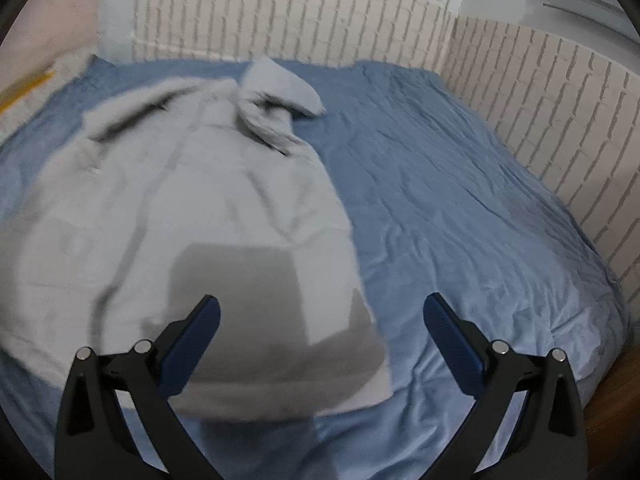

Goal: Fold large clothes
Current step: 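Grasp the jacket hem with the left gripper while the right gripper grasps the hem too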

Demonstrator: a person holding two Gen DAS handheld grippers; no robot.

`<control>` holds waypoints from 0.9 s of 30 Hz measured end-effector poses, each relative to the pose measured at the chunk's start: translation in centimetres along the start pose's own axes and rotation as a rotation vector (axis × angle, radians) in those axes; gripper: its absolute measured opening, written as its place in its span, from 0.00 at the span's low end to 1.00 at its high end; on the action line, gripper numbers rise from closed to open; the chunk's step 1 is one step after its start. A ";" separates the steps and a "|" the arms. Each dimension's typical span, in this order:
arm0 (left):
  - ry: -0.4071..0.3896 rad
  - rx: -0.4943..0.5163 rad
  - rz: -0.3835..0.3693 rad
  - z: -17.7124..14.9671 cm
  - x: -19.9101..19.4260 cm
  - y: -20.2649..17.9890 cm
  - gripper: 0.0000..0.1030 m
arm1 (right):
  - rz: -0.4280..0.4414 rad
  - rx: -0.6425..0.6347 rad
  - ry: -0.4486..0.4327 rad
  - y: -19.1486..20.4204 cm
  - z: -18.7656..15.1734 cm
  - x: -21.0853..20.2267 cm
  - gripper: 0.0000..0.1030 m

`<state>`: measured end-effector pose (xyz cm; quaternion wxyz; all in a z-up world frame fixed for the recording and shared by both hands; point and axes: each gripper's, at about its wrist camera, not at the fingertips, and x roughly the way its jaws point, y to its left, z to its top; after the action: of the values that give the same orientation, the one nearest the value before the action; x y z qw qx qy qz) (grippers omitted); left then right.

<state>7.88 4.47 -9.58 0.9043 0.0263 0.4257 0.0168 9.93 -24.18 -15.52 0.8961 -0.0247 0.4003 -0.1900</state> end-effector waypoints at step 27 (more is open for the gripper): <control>0.142 0.000 -0.198 -3.6 2.5 1.2 0.07 | 0.263 -0.064 0.143 -0.4 -4.0 1.1 0.07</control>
<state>6.68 5.94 -13.74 0.8690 -0.0170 0.4894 -0.0706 7.59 -24.50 -18.91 0.8812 0.0131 0.4687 -0.0595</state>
